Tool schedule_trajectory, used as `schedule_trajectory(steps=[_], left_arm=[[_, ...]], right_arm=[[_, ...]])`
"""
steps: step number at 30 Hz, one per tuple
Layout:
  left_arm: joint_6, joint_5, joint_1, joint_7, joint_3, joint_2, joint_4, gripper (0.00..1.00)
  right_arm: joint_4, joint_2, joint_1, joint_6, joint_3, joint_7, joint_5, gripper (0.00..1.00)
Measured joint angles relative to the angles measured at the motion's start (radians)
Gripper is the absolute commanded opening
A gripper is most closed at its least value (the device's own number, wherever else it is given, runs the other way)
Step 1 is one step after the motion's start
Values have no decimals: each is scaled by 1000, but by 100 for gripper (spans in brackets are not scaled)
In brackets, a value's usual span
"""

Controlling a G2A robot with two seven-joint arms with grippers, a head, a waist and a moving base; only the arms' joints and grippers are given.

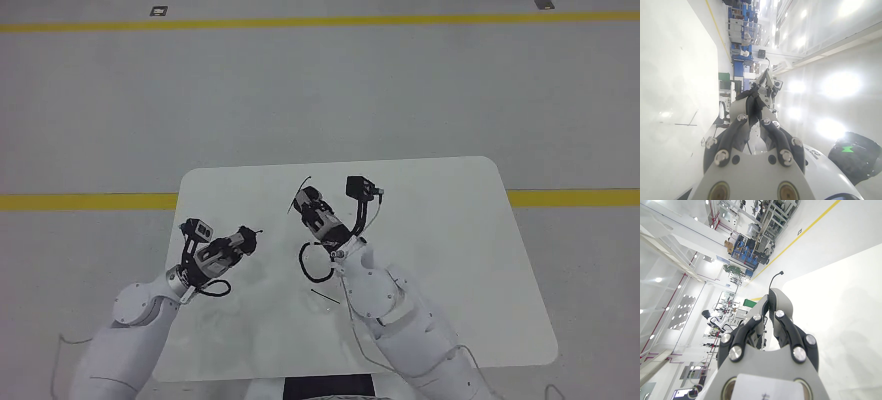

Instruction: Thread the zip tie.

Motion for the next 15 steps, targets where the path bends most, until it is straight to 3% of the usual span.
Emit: schedule_trajectory(steps=[3, 15], left_arm=[[0, 7, -13, 6, 17, -8, 9, 0], [0, 7, -13, 6, 17, -8, 9, 0]], right_arm=[[6, 2, -11, -13, 1, -5, -22, 0], [10, 3, -11, -18, 2, -1, -30, 0]])
